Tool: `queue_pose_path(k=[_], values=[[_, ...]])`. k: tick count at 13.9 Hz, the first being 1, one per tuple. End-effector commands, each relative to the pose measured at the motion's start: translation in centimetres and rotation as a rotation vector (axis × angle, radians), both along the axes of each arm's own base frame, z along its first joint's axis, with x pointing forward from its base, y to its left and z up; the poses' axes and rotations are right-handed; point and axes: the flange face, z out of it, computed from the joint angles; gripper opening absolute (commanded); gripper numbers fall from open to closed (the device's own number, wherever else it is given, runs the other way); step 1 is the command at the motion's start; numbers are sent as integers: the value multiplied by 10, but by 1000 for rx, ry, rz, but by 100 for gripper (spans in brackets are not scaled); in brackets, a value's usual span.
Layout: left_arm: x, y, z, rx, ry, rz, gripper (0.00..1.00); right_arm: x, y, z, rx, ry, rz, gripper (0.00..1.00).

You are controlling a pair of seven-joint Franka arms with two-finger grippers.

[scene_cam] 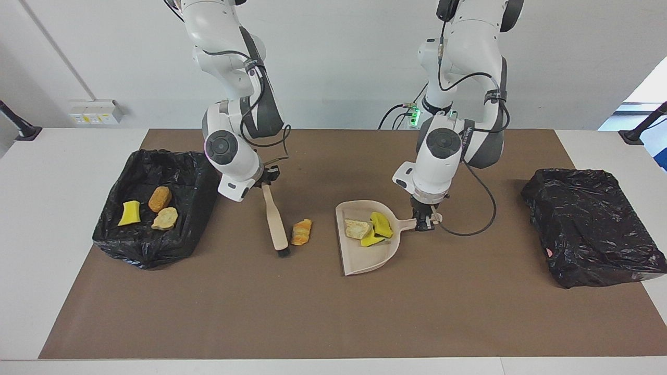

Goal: Sweep and dump trash in bin

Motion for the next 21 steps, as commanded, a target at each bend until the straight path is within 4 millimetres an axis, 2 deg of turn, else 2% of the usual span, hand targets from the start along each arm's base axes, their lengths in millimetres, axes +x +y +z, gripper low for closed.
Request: queue_pose_path(k=[1,3,5,9,11,12,14,15,16,18,19,21], values=[[-19,-7,4,26,-12,-13,0,-17,32,10,53,36,-107,0],[-18,-6,-4,-12,-47,-32,0,-15,45,22,101,57,-173,0],[-15,2,-6,-53,-58,-54,0,-7,43,45,110,41,-191,0],[13,40,-9,-255,6,-37,0,-8,24,71,36,-8,-140,0],[23,52,0,-301,-6,-64,0,-12,9,99,-43,-51,-153,0],[30,58,11,-307,-16,-60,0,-15,3,115,-76,-72,-146,0],[37,66,31,-299,0,-52,0,-25,2,133,-102,-75,-171,0],[45,78,45,-291,3,-39,0,-33,4,141,-120,-64,-192,0],[49,86,58,-280,10,-35,0,-46,13,145,-140,-48,-196,0],[59,107,85,-251,29,-13,0,-85,52,149,-180,-51,-205,0],[61,120,97,-235,37,-1,0,-97,59,152,-185,-49,-207,0],[65,139,131,-181,17,-22,0,-116,68,141,-168,-21,-199,0]])
